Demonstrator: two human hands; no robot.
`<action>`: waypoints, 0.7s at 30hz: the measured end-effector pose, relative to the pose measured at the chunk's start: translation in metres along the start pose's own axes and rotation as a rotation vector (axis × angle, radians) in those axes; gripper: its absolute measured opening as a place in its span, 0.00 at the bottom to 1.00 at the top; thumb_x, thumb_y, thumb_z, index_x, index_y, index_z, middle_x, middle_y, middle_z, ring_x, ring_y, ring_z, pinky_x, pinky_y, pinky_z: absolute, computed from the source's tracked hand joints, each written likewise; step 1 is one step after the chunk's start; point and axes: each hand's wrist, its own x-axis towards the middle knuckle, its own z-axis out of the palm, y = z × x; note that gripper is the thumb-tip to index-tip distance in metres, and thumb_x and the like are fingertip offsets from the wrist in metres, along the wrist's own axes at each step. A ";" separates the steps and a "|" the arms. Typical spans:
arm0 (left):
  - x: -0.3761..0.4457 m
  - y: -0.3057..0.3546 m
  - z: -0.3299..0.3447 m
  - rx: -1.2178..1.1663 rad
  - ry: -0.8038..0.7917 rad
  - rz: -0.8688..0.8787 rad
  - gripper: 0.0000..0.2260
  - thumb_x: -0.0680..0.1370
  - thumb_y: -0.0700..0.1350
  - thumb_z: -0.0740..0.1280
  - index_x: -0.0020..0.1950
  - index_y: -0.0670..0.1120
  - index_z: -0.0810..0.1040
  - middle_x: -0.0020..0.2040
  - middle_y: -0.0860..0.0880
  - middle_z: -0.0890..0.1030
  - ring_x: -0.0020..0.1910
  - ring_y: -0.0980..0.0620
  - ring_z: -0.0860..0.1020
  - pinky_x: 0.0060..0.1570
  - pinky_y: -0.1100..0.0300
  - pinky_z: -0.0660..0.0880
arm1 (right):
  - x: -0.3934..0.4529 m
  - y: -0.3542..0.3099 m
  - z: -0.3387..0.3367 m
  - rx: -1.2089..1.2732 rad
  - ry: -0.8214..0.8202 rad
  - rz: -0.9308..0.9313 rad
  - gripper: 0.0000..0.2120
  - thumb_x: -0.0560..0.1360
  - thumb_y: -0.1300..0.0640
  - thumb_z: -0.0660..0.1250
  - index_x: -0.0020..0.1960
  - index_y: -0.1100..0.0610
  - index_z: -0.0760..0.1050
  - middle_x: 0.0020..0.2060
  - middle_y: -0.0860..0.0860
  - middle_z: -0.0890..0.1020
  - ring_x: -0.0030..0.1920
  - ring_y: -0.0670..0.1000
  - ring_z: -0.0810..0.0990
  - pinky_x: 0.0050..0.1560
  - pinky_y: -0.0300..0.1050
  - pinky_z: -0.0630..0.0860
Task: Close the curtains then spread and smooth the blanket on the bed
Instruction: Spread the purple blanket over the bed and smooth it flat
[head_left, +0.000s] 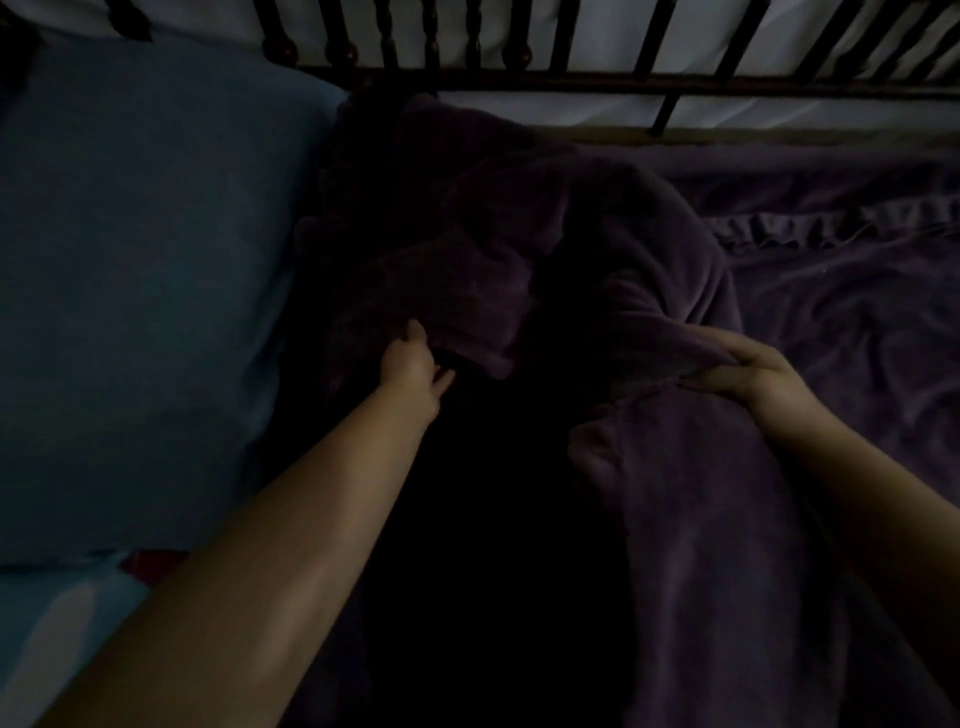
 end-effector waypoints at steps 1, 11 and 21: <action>-0.007 0.020 -0.008 0.035 0.002 0.096 0.20 0.81 0.51 0.54 0.72 0.47 0.63 0.67 0.45 0.70 0.63 0.45 0.71 0.55 0.55 0.72 | -0.006 -0.011 0.008 0.109 -0.070 0.005 0.23 0.67 0.74 0.60 0.42 0.49 0.84 0.35 0.44 0.86 0.38 0.40 0.84 0.36 0.28 0.78; -0.105 0.291 -0.126 0.670 -0.049 0.871 0.18 0.81 0.52 0.56 0.69 0.47 0.67 0.64 0.50 0.72 0.59 0.55 0.71 0.55 0.67 0.69 | -0.056 -0.083 0.235 0.548 -0.561 0.012 0.31 0.61 0.72 0.66 0.63 0.60 0.67 0.37 0.42 0.86 0.37 0.37 0.83 0.41 0.28 0.78; -0.068 0.122 -0.294 0.948 0.215 0.178 0.28 0.77 0.46 0.65 0.73 0.38 0.61 0.73 0.41 0.65 0.71 0.44 0.66 0.71 0.58 0.62 | -0.032 -0.030 0.315 -0.726 -0.452 -0.390 0.11 0.75 0.63 0.63 0.54 0.65 0.78 0.54 0.61 0.82 0.54 0.55 0.79 0.54 0.40 0.69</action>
